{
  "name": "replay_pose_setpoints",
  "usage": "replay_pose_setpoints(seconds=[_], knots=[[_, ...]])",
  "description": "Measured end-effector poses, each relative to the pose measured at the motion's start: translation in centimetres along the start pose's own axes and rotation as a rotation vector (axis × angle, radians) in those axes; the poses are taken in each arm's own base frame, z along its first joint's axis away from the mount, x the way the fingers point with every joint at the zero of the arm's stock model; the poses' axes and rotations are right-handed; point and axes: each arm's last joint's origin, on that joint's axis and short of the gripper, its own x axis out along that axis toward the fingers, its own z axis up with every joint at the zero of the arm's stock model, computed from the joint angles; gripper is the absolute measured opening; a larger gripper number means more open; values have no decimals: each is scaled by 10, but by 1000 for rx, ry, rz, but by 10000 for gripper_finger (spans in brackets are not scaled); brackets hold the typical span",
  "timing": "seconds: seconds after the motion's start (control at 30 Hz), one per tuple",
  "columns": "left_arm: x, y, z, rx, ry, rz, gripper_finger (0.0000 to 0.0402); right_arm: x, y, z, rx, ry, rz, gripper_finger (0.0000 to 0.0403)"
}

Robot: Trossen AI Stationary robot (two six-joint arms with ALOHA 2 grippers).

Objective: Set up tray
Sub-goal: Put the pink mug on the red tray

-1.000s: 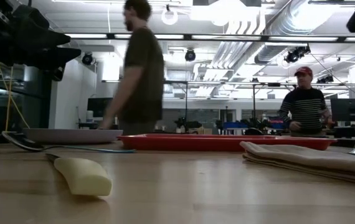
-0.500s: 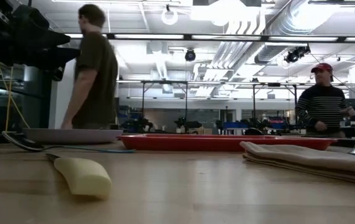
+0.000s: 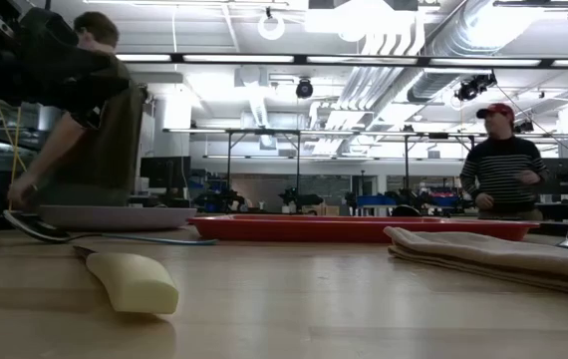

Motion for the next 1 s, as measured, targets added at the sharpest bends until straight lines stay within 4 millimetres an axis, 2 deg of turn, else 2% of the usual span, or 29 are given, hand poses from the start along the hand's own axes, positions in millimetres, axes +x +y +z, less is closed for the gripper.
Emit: replay_pose_setpoints(seconds=[0.27,0.7,1.0], knots=[[0,0,0,0,0,1,211,14,9,9,-55,-20,-72,78],[0,0,0,0,-1,4,211,14,7,8,-60,-19,-101,78],[0,0,0,0,-1,4,211,14,5,6,15,20,-111,78]])
